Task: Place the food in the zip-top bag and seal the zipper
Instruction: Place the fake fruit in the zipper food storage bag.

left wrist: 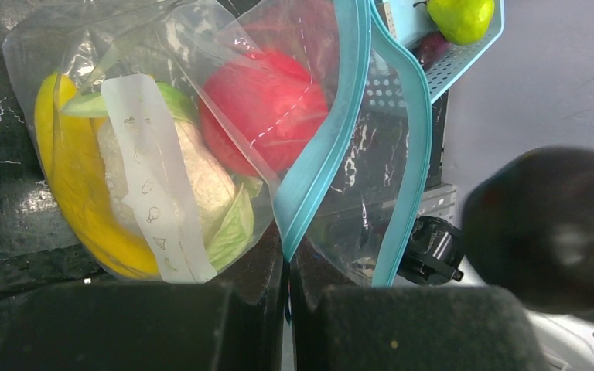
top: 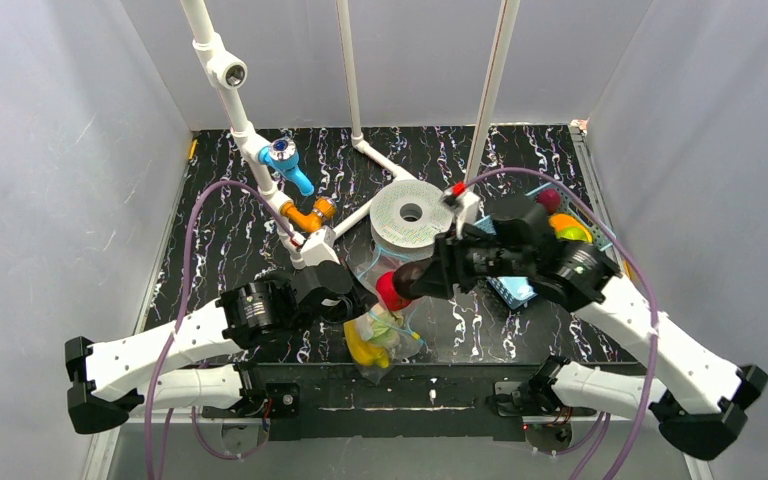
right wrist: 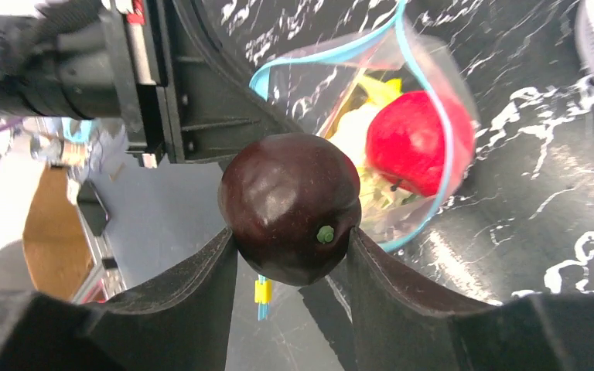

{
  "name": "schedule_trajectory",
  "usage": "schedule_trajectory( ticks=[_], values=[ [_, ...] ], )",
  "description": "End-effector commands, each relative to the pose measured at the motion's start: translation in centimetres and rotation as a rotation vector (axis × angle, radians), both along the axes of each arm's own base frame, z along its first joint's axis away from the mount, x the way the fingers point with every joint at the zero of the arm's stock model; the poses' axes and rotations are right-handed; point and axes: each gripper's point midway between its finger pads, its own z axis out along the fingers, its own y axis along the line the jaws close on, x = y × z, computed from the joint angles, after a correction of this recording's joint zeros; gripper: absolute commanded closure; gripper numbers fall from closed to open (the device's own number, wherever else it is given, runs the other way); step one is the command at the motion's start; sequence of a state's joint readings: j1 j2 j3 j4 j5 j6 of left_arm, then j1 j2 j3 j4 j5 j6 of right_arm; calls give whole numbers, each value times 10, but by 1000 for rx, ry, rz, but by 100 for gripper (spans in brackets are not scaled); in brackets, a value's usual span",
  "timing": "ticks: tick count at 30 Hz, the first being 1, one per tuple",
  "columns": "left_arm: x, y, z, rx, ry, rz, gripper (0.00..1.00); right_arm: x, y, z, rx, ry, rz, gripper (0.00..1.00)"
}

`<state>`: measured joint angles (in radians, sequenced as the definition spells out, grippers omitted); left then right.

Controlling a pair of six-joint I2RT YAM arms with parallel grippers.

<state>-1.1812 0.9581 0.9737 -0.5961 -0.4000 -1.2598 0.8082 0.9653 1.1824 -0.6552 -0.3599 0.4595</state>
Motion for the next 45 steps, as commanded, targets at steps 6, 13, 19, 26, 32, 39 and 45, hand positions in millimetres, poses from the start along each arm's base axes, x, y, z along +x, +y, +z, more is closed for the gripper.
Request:
schedule_trajectory(
  ticks=[6, 13, 19, 26, 32, 39, 45],
  values=[
    [0, 9, 23, -41, -27, 11, 100, 16, 40, -13, -81, -18, -8, 80],
    [-4, -1, 24, -48, -11, -28, 100, 23, 58, -21, -116, -10, 12, 61],
    [-5, -3, 27, -53, -11, -39, 100, 30, 65, -22, -131, -18, -4, 35],
    [-5, 3, 26, -59, -16, -23, 100, 34, 64, -22, -147, -31, -19, 19],
    [-3, 13, 29, -60, -35, 4, 100, 34, 60, -15, -136, -52, -35, 19],
    [-2, 19, 24, -51, -39, 21, 100, 36, 43, 4, -110, -110, -92, 26],
    [-2, 24, 20, -46, -38, 32, 100, 33, 21, 51, -12, -219, -150, 26]
  ],
)
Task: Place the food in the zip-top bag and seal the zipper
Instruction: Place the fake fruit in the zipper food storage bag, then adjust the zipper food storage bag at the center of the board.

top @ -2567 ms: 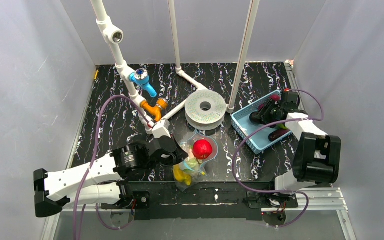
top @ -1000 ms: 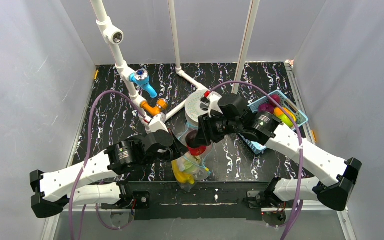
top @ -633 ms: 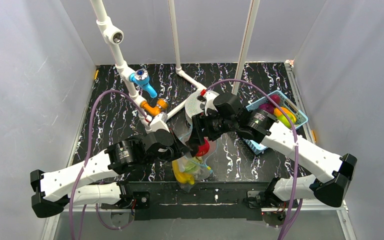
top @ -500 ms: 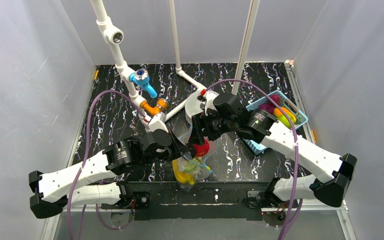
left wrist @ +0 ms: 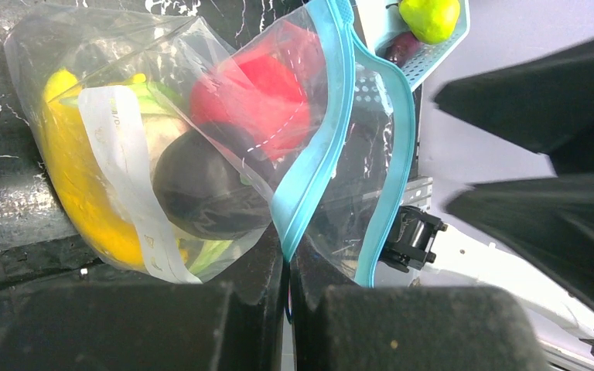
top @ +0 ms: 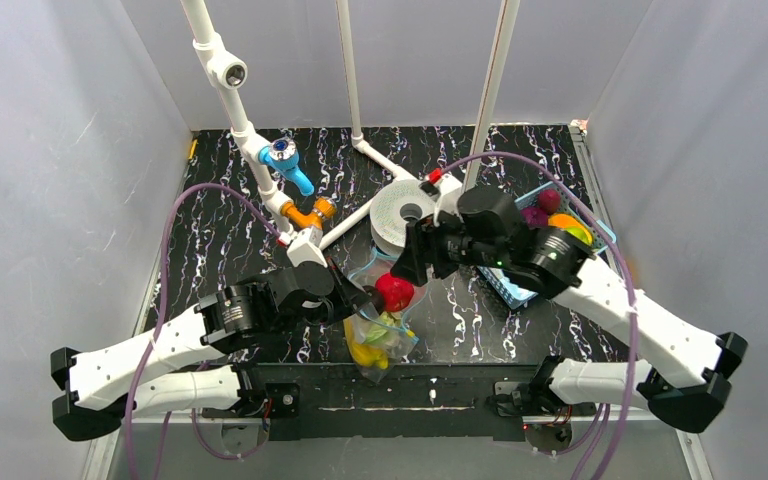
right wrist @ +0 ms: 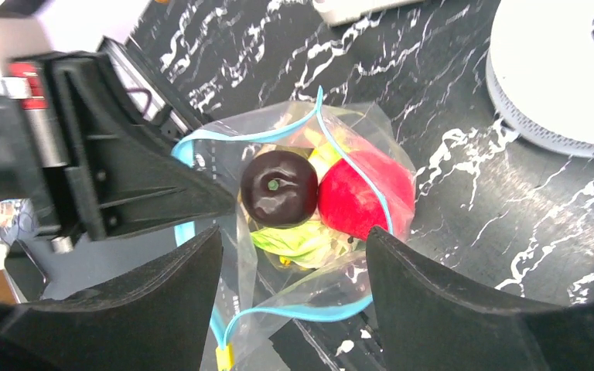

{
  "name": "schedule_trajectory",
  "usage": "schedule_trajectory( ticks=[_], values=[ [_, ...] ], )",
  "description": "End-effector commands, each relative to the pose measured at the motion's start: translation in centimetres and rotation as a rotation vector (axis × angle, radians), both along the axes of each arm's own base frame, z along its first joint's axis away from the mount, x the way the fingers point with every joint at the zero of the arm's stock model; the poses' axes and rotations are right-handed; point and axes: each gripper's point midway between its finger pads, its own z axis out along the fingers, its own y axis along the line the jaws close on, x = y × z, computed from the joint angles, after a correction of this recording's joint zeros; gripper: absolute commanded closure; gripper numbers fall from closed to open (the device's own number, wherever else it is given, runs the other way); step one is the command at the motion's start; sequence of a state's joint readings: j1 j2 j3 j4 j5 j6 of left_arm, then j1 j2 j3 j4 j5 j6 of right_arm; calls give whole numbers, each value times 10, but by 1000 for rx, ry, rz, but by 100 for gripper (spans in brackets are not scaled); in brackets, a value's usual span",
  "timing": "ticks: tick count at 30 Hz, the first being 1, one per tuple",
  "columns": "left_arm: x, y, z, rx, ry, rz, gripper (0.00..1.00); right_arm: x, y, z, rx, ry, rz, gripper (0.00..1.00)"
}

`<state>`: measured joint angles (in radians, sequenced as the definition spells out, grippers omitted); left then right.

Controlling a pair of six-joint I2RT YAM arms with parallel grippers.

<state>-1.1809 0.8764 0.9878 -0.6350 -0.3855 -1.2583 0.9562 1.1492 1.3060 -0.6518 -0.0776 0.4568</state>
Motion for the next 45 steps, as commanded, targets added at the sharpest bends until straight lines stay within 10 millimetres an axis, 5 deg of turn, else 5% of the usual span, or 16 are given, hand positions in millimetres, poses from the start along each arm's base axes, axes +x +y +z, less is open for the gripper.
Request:
schedule_trajectory(
  ticks=[1, 8, 14, 17, 24, 28, 32, 38, 40, 45],
  values=[
    [6, 12, 0, 12, -26, 47, 100, 8, -22, 67, 119, -183, -83, 26],
    [6, 15, 5, 20, -42, 40, 100, 55, -102, 88, 141, -340, -541, 11],
    [4, 9, 1, 25, -25, 18, 100, 101, -193, 41, 7, -292, -982, 10],
    [2, 7, 1, 18, -20, 9, 100, 114, -221, 18, -37, -192, -1094, 11],
    [4, 3, 7, 1, -33, 6, 100, 152, -239, -27, -132, -66, -1158, 11],
    [6, -2, 30, -24, -72, -18, 100, 171, -226, -52, -55, 84, -1083, 14],
    [11, -7, 62, -23, -146, -51, 100, 174, -209, -57, -48, 136, -983, 15],
    [22, 3, 88, 16, -220, -29, 100, 172, -213, -55, -102, 103, -949, 14],
    [23, 7, 82, 21, -218, -11, 100, 171, -218, -52, -117, 81, -963, 14],
    [21, 13, 31, 45, -125, 32, 100, 174, -230, -58, -125, 59, -1008, 13]
  ],
)
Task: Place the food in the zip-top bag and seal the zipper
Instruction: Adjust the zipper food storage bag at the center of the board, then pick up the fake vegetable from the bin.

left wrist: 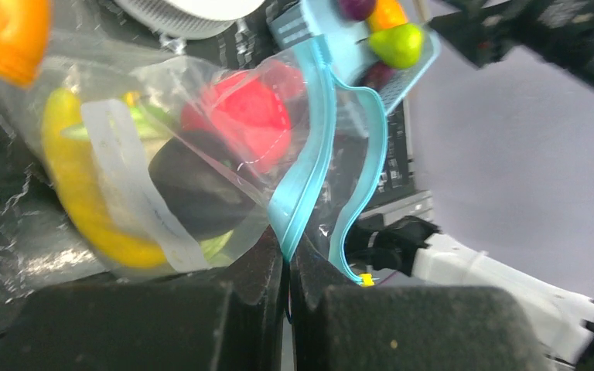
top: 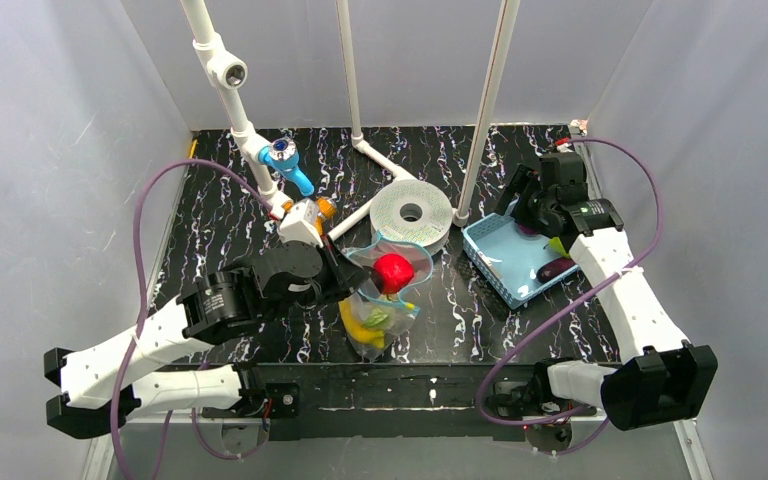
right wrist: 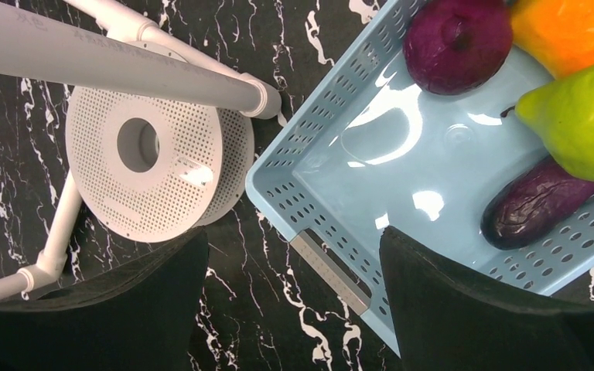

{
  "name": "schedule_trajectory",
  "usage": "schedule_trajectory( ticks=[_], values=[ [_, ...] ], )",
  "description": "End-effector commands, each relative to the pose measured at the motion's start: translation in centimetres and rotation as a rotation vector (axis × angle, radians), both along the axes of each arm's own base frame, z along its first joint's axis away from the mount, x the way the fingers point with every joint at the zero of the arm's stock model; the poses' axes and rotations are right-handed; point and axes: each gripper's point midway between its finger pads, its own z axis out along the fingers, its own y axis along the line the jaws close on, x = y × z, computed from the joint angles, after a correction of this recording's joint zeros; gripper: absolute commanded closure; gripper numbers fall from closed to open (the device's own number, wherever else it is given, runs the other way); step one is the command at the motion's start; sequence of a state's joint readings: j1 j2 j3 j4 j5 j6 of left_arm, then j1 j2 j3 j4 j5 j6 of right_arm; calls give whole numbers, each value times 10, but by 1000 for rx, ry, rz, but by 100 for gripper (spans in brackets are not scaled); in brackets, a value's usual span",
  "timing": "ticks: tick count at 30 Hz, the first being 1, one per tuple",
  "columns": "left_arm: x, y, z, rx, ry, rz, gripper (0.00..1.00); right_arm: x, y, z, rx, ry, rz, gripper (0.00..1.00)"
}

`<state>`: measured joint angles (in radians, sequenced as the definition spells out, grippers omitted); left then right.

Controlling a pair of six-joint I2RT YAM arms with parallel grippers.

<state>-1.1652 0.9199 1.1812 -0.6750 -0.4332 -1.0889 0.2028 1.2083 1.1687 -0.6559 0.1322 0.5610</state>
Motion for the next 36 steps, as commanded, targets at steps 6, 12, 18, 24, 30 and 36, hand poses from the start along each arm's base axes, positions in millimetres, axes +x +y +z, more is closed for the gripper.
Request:
schedule_trajectory(
  ticks=[6, 12, 18, 24, 30, 36],
  values=[
    [-1, 13, -58, 29, 112, 79, 100, 23, -33, -6, 43, -33, -144, 13],
    [-1, 22, -52, 38, 102, 90, 100, 47, -69, -18, -32, -37, -259, 12],
    [-3, 22, -53, 40, 112, 84, 100, 76, -110, -37, -61, 18, -372, 12],
    [-4, 17, -54, 35, 123, 70, 100, 100, -130, -59, -113, 88, -387, 12],
    [-4, 14, -52, 46, 123, 60, 100, 124, -135, -76, -110, 121, -361, 12],
    [-3, 10, -49, 52, 126, 45, 100, 130, -136, -90, -98, 150, -339, 33]
  ],
)
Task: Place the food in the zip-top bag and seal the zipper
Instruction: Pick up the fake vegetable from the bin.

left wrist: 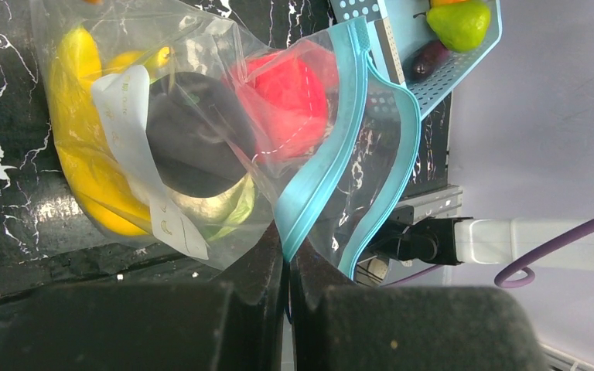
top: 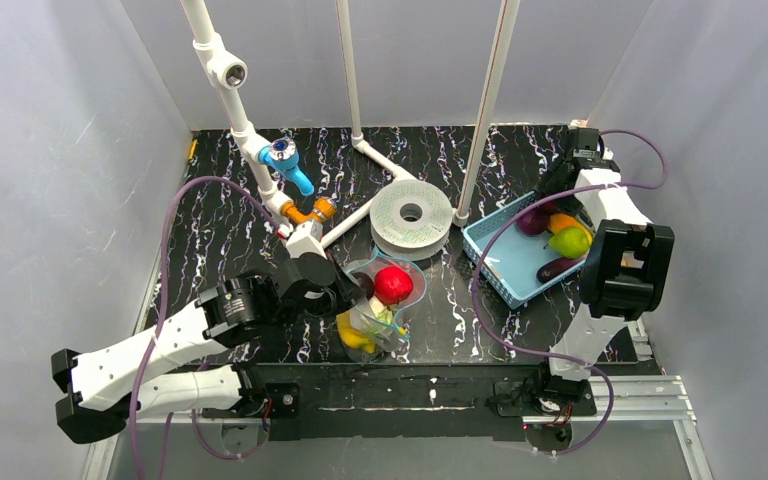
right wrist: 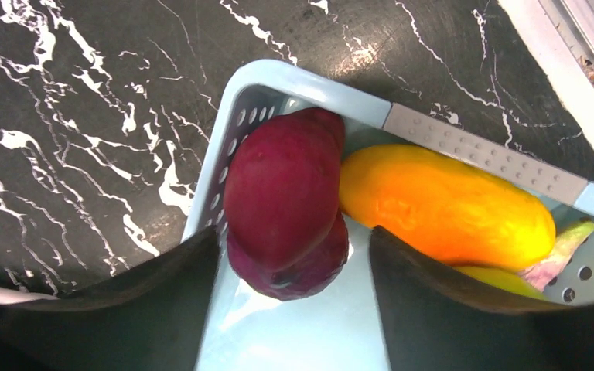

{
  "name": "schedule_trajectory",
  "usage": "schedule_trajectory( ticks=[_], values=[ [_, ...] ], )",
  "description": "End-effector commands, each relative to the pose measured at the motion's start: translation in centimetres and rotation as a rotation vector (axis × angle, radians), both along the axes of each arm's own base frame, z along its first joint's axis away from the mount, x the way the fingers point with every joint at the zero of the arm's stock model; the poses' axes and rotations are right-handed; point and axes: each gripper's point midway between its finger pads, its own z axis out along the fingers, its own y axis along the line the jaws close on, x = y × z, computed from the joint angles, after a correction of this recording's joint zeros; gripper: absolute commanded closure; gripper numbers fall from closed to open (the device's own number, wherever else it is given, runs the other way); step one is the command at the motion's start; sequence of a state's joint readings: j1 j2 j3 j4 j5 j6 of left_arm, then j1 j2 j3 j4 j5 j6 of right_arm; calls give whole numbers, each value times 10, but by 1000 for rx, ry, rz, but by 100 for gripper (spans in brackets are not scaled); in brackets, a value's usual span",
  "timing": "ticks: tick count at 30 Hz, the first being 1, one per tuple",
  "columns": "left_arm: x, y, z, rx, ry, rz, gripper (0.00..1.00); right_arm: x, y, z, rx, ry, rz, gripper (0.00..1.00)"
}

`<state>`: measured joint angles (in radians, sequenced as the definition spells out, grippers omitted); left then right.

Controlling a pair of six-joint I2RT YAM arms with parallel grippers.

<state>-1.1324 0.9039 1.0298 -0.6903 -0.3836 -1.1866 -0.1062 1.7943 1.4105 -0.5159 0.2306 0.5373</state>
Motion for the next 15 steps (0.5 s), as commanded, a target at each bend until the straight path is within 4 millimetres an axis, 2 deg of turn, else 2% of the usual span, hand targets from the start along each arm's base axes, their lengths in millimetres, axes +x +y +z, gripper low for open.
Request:
schedule_trajectory(
  ticks=[1, 3, 6, 11, 15],
  values=[
    [2, 1, 11, -9, -12, 0, 100, 14, -5, 13, -5, -53, 18, 36],
    [2, 0, 10, -8, -9, -1, 100, 13, -5, 15, -9, -68, 20, 40],
    [2, -3, 8, -11, -1, -4, 100, 13, -5, 17, -18, -77, 31, 53],
    [-2, -6, 7, -22, 19, -15, 100, 10, -3, 27, -16, -77, 55, 84],
    [-3, -6, 5, -37, 29, -10, 100, -7, 6, 47, 9, -97, 72, 92]
  ],
)
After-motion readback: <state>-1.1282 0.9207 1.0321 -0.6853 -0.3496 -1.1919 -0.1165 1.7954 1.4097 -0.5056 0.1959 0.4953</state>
